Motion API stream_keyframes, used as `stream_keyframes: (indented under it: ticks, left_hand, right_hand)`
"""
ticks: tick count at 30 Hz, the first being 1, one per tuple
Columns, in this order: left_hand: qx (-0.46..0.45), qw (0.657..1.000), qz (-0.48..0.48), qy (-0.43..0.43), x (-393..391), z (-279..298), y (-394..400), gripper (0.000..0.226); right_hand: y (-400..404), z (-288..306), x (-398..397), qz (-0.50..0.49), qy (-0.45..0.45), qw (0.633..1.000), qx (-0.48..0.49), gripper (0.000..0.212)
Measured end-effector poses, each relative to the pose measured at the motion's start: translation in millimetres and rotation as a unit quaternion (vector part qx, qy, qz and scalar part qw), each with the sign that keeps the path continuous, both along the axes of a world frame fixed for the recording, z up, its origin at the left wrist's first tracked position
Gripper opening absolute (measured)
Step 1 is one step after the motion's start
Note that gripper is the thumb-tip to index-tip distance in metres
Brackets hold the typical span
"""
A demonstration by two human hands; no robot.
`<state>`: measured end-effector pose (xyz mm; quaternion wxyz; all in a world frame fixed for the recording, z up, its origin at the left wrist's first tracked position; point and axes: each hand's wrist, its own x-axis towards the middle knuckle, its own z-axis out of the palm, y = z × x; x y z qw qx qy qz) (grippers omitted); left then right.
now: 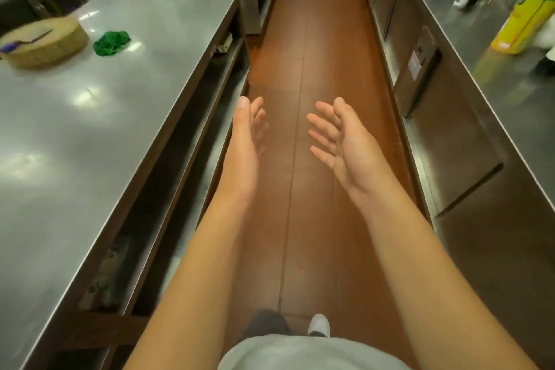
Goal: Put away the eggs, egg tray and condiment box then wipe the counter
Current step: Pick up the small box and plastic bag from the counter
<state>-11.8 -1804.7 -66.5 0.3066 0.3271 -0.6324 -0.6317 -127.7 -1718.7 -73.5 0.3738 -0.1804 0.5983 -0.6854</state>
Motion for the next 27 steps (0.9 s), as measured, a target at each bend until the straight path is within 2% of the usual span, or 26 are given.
stream_keyframes:
  ticks: [5, 12, 18, 21, 27]
  left_hand:
    - [0.020, 1.000, 0.013, 0.005, -41.4, -3.4, -58.1, 0.082]
    - [0.039, 0.999, 0.004, 0.023, -118.3, -28.7, -172.1, 0.069]
    - [0.040, 0.996, -0.044, 0.062, -218.1, -9.3, -281.5, 0.068]
    - [0.031, 0.994, -0.078, 0.069, -257.2, 1.1, -318.7, 0.063]
    - [0.044, 0.990, -0.119, 0.056, -312.6, -7.1, -375.3, 0.061]
  right_hand:
    - [-50.4, -8.9, -41.8, 0.030, 0.004, 0.999, 0.014, 0.052]
    - [-144.1, -13.9, -117.0, -0.003, 0.013, 0.999, 0.052, 0.050]
    - [-231.7, 15.3, -199.9, -0.084, 0.056, 0.994, 0.044, 0.045]
    - [-269.3, 19.7, -231.8, -0.118, 0.061, 0.991, 0.034, 0.043]
    - [-324.1, 9.7, -282.3, -0.117, 0.059, 0.990, 0.045, 0.043]
